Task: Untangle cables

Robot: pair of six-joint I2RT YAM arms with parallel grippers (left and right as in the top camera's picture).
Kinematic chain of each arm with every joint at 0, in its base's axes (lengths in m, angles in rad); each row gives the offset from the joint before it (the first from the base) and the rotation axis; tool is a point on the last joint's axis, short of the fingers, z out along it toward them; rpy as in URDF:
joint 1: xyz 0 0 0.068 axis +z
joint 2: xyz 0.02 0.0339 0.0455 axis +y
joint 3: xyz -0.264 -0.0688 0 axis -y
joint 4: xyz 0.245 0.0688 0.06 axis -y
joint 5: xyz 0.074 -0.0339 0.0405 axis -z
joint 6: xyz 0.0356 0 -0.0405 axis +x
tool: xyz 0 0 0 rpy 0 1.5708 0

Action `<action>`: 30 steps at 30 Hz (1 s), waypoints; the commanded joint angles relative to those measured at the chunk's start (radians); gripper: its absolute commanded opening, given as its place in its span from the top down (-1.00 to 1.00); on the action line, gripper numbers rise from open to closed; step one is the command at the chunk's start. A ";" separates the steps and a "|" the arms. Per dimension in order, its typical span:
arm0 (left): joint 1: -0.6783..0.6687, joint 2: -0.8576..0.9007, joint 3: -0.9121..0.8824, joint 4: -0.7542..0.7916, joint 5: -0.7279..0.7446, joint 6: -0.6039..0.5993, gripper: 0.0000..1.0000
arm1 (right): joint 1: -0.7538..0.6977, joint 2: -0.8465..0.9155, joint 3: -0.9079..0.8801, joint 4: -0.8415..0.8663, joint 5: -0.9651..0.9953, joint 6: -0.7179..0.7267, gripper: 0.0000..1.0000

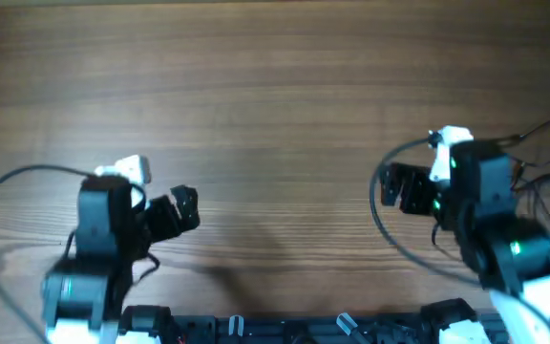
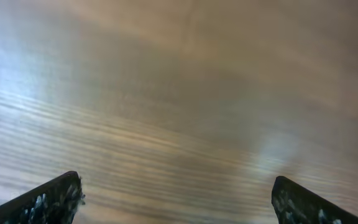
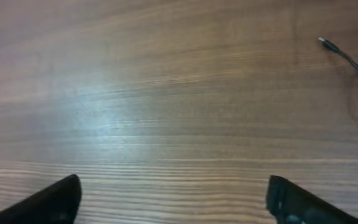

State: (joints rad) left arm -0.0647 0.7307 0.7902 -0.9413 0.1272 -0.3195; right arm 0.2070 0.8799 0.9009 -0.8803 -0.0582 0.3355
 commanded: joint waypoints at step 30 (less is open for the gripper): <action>0.003 -0.311 -0.090 -0.024 -0.009 0.021 -1.00 | 0.023 -0.264 -0.094 0.005 0.042 0.007 -0.99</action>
State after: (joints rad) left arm -0.0643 0.4244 0.7105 -0.9649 0.1242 -0.3153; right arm 0.2260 0.6720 0.8097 -0.8776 -0.0284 0.3363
